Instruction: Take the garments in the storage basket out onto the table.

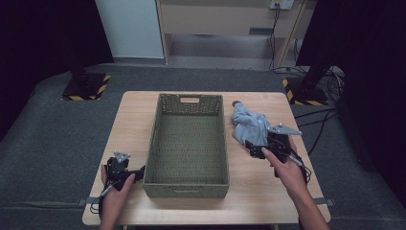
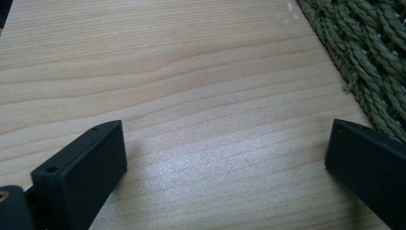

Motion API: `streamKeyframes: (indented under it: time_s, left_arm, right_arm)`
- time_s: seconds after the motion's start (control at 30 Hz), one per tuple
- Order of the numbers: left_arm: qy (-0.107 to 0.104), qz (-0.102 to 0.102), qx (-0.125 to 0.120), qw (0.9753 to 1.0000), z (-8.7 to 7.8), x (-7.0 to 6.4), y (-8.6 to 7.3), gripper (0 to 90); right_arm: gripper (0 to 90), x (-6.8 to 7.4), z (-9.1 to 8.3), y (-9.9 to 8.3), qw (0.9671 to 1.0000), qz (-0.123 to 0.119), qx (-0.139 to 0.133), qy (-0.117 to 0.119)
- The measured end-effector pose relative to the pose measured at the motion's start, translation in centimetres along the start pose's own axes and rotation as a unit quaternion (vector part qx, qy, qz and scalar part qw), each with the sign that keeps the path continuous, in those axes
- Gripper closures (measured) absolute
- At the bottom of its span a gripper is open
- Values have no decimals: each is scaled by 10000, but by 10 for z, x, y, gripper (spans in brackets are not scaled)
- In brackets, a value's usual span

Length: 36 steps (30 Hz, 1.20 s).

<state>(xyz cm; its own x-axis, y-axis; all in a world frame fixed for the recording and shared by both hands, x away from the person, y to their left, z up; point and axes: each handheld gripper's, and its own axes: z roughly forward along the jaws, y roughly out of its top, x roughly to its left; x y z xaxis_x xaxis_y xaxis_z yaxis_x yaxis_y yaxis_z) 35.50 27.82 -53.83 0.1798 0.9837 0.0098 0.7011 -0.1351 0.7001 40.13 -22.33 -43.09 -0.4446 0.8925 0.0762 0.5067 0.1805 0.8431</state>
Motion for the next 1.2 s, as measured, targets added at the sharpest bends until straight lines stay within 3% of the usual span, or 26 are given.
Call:
streamKeyframes:
  time_s: [0.7, 1.2]
  left_arm:
    - [0, -1, 1, 10000, 0, 0, 0, 0]
    - [0, 0, 0, 10000, 0, 0, 0, 0]
  right_arm:
    - [31, 3, 1, -49, 9994, 142, 314, 32]
    - [29, 9, 4, -71, 9983, 165, 542, 99]
